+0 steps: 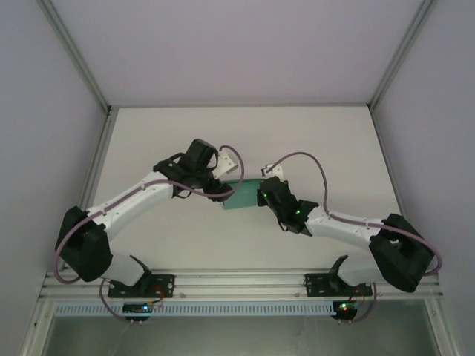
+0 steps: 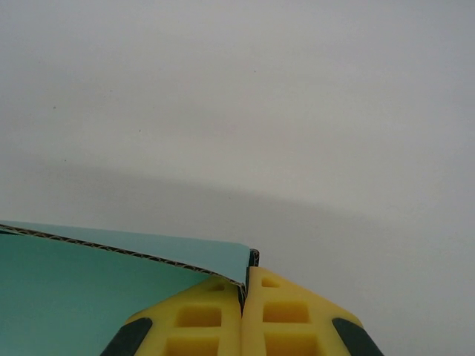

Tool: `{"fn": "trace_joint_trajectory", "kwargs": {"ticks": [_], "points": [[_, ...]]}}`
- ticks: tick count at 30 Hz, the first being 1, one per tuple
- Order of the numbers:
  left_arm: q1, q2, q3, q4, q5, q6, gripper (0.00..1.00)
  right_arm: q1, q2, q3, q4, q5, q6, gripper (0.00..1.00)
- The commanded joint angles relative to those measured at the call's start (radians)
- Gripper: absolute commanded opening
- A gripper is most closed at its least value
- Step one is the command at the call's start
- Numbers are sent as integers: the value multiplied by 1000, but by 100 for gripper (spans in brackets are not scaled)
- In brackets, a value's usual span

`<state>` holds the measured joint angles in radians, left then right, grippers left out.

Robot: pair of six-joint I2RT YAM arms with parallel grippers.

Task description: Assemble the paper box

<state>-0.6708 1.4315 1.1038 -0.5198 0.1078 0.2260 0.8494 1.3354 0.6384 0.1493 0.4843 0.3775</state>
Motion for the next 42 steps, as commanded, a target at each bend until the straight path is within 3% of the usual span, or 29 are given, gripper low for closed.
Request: {"fn": "trace_joint_trajectory", "kwargs": {"ticks": [1, 2, 8, 13, 16, 19, 23, 30, 37, 42], "points": [[35, 8, 0, -5, 4, -43, 59, 15, 49, -35, -240, -99, 33, 0], [44, 19, 16, -20, 29, -45, 53, 15, 50, -33, -246, -104, 29, 0], [62, 55, 47, -32, 81, -25, 45, 16, 60, -20, -247, -115, 18, 0], [63, 67, 63, -32, 89, -42, 16, 15, 73, 4, -276, -107, 14, 0], [60, 60, 75, -37, 71, -80, 5, 17, 72, 15, -289, -98, 14, 0], [52, 61, 90, -37, 63, -183, 4, 23, 71, 25, -306, -75, 40, 0], [25, 83, 106, -60, 6, -433, 0, 29, 68, 34, -343, -39, 142, 0], [-44, 5, -80, 80, -122, -788, 0, 45, 49, 52, -419, 5, 225, 0], [-64, -54, -186, 185, -136, -880, 0, 59, 49, 59, -433, 35, 253, 0], [-73, -25, -191, 137, -174, -887, 0, 63, 54, 53, -438, 31, 258, 0]]}}
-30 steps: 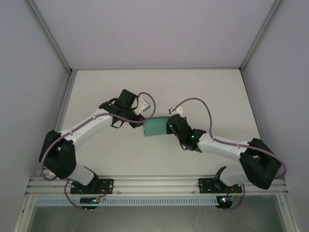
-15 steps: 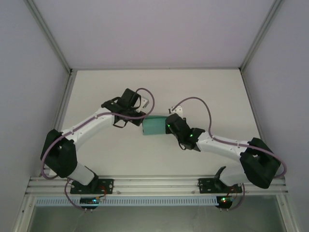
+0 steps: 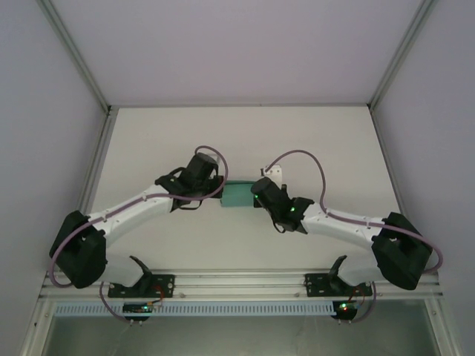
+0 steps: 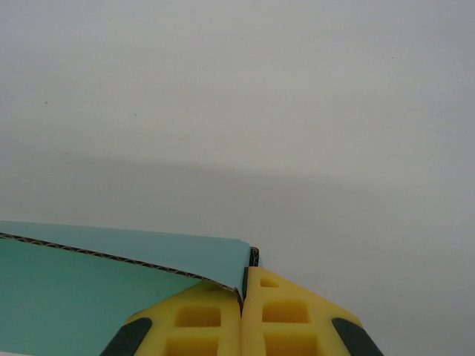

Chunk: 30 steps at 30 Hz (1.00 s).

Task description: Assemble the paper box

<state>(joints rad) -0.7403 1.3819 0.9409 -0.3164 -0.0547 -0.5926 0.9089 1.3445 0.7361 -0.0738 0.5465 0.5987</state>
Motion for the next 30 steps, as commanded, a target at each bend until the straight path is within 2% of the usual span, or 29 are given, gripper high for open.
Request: {"fn": "trace_joint_trajectory", "kwargs": {"ticks": [1, 5, 12, 17, 21, 23, 25, 30], "points": [[-7, 34, -36, -59, -9, -64, 0, 5, 45, -42, -212, -26, 34, 0], [-28, 62, -136, 4, -51, -42, 0, 13, 41, -75, -170, -22, 1, 0], [-41, 26, -392, 221, 9, -55, 0, 8, 40, -173, -42, -56, -68, 0], [-70, -21, -470, 257, 0, -76, 0, 12, 24, -201, 28, -71, -114, 0], [-84, -1, -496, 271, -25, -94, 0, 10, 30, -206, 25, -106, -101, 0], [-90, 15, -483, 264, -42, -83, 0, 4, 15, -191, 21, -123, -108, 5], [-94, 25, -461, 259, -54, -68, 0, -12, -10, -167, 25, -166, -138, 15], [-117, 16, -413, 235, -79, -38, 0, -50, -71, -83, -12, -222, -193, 32]]}}
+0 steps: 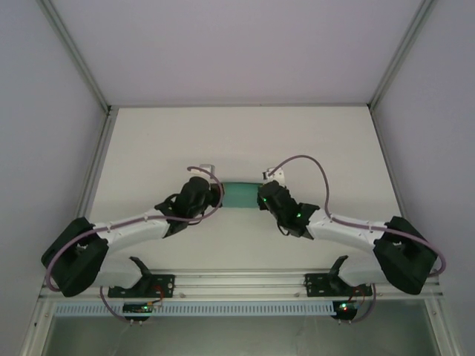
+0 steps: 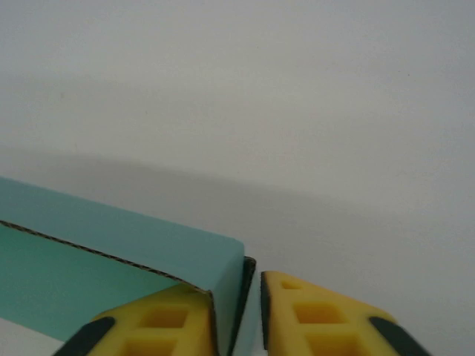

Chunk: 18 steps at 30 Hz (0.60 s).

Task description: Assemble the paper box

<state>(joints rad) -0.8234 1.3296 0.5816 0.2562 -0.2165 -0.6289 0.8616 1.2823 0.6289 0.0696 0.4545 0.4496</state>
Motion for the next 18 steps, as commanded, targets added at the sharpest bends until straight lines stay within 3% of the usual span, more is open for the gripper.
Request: {"fn": "trace_joint_trajectory", "kwargs": {"ticks": [1, 4, 11, 18], "points": [[-36, 63, -50, -347, 70, 1, 0, -10, -23, 35, -158, -138, -46, 38], [-39, 43, -42, -363, 52, 11, 0, -42, -60, 51, -153, -177, -50, 54], [-47, 24, -17, -400, 19, 46, 0, -116, -162, 51, -94, -328, -54, 76], [-47, 53, 19, -411, 7, 65, 1, -217, -160, 51, -50, -363, -18, 78]]}}
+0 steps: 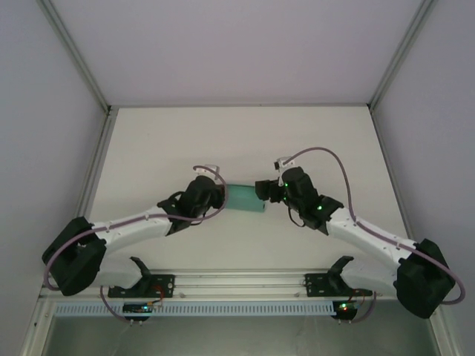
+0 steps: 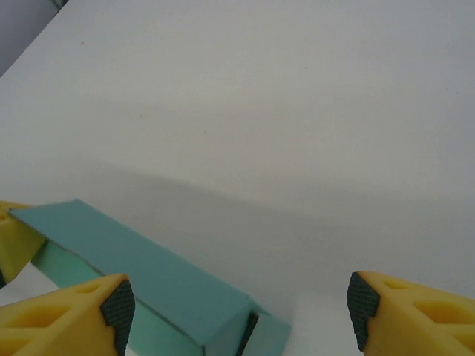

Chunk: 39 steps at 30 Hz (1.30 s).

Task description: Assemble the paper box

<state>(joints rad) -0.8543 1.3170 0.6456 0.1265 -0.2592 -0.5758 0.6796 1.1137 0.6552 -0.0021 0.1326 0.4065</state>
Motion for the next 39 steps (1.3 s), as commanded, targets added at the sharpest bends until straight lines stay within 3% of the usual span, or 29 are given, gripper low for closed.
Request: {"fn": "trace_joint_trajectory", "kwargs": {"ticks": [1, 7, 10, 13, 21, 24, 28, 33, 39], "points": [[-18, 67, -40, -281, 52, 11, 2, -42, 18, 27, 23, -42, 36, 77], [-22, 41, -21, -273, 67, 13, 6, -60, 101, 36, -48, -75, 76, 73], [-22, 23, -11, -261, 105, 35, 15, -61, 115, -15, -17, -74, 109, 71], [-22, -23, 16, -271, 194, 86, 36, -58, 126, -52, 1, -36, 133, 71], [9, -220, 90, -406, 272, 172, 100, -49, 124, -125, 14, -22, 189, 70], [51, -234, 110, -395, 305, 132, 100, -49, 124, -140, 10, -18, 203, 70], [174, -162, 145, -361, 408, 53, 100, -49, 133, -154, 9, -38, 218, 70], [207, -46, 148, -285, 509, 45, 100, -51, 153, -160, 20, -43, 224, 69], [230, 34, 92, -252, 605, 12, 78, -52, 179, -173, 27, -45, 236, 66]]}}
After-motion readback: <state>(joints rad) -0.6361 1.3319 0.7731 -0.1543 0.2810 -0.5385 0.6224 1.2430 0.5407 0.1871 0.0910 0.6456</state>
